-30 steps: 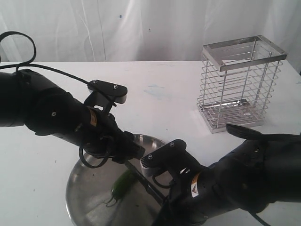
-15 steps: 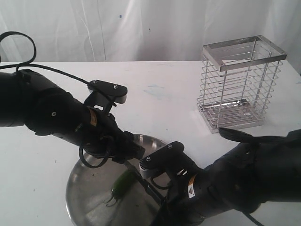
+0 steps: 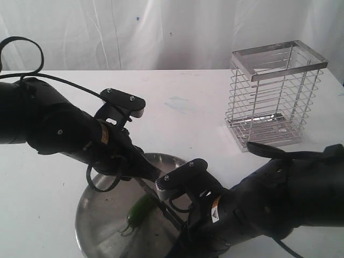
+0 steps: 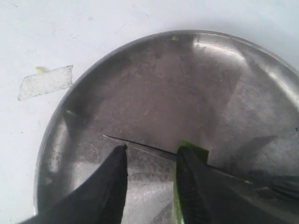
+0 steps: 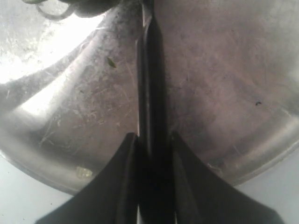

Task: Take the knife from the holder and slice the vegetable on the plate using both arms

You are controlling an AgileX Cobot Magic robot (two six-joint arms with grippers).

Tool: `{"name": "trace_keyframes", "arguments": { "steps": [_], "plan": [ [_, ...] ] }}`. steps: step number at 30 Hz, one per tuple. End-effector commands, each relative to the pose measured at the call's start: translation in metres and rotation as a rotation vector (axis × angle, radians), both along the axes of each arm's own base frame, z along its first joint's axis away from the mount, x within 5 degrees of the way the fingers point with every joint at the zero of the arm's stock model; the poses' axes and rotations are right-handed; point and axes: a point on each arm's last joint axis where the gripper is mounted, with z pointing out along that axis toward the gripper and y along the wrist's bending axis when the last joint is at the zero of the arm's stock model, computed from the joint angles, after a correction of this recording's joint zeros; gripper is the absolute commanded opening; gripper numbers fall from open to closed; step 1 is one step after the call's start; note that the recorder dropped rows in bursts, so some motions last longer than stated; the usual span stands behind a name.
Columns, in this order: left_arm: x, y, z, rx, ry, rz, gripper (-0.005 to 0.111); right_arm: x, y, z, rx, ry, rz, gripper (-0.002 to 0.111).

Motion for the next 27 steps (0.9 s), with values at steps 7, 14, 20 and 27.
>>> {"name": "trace_keyframes", "arguments": {
  "steps": [7,14,20,27],
  "plan": [
    [0.008,0.003,-0.012,-0.014,0.017,0.046,0.040,0.000,0.001,0.001,0.001,-0.007,0.013,0.000],
    [0.014,-0.002,-0.029,-0.016,0.029,0.047,0.040,0.000,0.001,0.001,0.001,-0.007,0.013,0.000],
    [0.022,-0.008,-0.068,0.025,0.074,0.027,0.040,-0.001,0.001,0.001,-0.002,-0.004,0.014,0.000],
    [0.018,-0.005,-0.076,0.082,0.127,0.009,0.040,-0.001,0.000,0.000,-0.007,0.003,0.015,0.000]
  ]
}}
